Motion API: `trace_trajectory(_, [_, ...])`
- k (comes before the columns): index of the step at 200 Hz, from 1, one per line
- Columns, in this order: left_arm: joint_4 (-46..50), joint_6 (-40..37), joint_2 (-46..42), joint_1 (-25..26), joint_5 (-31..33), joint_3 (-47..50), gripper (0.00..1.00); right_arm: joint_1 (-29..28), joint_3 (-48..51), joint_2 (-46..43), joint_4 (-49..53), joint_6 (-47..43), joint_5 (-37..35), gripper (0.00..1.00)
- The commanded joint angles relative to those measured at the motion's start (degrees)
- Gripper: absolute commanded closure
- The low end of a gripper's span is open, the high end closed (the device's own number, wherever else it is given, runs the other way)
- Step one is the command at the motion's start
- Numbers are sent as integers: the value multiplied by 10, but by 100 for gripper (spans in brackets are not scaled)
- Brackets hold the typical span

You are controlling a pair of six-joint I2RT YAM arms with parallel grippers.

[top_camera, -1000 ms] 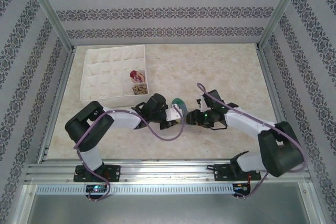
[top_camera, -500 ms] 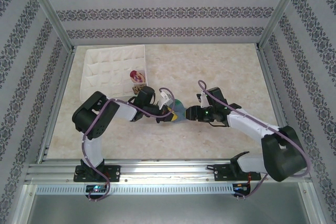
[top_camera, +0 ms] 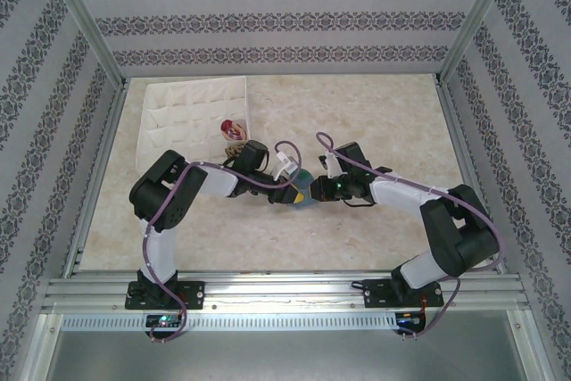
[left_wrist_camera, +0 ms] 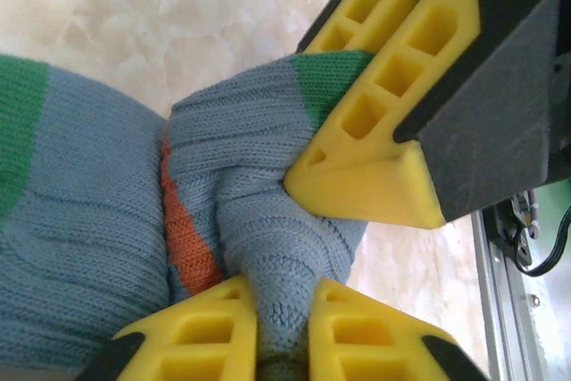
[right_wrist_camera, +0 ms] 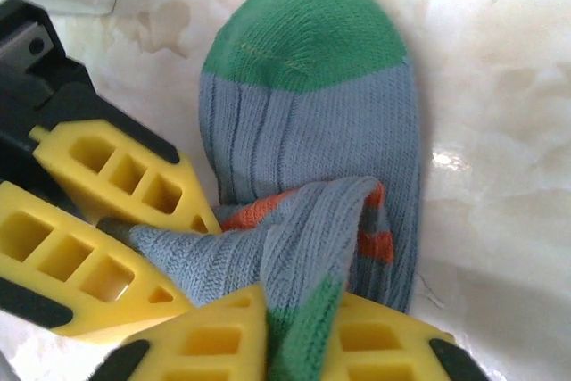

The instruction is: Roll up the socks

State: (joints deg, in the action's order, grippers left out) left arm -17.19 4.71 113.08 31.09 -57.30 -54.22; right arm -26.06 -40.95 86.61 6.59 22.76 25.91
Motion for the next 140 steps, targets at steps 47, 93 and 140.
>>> trace_trajectory(47, [266, -168, -100, -3, 113, -76, 57, -17, 58, -50, 57, 8, -51, 99])
trace_trajectory(93, [174, -314, -222, 39, 223, 22, 55, -30, 57, -76, 99, 35, -76, 100])
trace_trajectory(140, [34, -433, -266, 151, 393, 120, 50, -38, 34, -63, 128, 75, -68, 100])
